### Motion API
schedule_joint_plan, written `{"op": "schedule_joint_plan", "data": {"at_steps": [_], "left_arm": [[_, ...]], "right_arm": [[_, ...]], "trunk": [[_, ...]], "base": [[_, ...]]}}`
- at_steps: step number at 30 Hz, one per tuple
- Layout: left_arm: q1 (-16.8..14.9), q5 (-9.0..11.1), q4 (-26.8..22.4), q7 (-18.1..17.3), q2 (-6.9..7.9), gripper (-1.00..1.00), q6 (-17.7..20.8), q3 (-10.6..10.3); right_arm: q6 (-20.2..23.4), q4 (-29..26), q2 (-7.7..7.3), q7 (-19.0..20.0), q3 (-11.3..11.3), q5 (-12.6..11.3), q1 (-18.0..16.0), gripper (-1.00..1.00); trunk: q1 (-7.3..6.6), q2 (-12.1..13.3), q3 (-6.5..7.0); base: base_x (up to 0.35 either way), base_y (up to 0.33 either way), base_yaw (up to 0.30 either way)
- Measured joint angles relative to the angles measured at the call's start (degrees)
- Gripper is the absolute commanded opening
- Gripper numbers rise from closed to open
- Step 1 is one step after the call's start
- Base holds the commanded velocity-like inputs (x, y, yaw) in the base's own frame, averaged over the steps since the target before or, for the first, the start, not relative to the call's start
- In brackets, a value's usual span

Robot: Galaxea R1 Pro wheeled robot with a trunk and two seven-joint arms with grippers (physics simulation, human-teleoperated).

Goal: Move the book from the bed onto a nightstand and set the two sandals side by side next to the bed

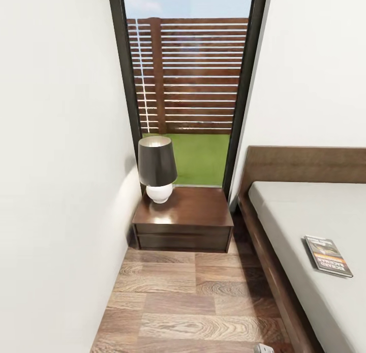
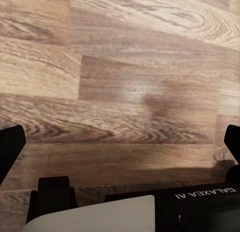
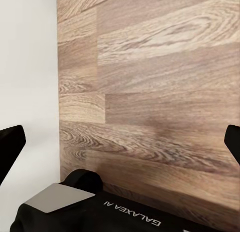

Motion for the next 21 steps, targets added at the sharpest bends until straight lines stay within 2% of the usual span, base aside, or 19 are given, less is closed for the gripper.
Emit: {"op": "schedule_joint_plan", "data": {"at_steps": [7,18,21], "left_arm": [[0.00,-0.03,-0.11,0.03,-0.25,1.00,-0.09,-0.02],[0.00,-0.03,-0.17,0.10,-0.35,1.00,-0.13,-0.06],[0.00,-0.03,-0.16,0.10,-0.38,1.00,-0.13,-0.10]], "right_arm": [[0.00,0.03,0.00,-0.06,0.01,0.01,0.00,1.00],[0.00,0.02,0.00,-0.09,0.01,0.03,0.00,1.00],[0.00,0.02,0.00,-0.09,0.01,0.03,0.00,1.00]], "trunk": [[-0.02,0.00,0.00],[-0.03,0.00,0.00],[-0.02,0.00,0.00]], "base": [[0.113,0.000,0.000],[0.296,0.000,0.000],[0.157,0.000,0.000]]}}
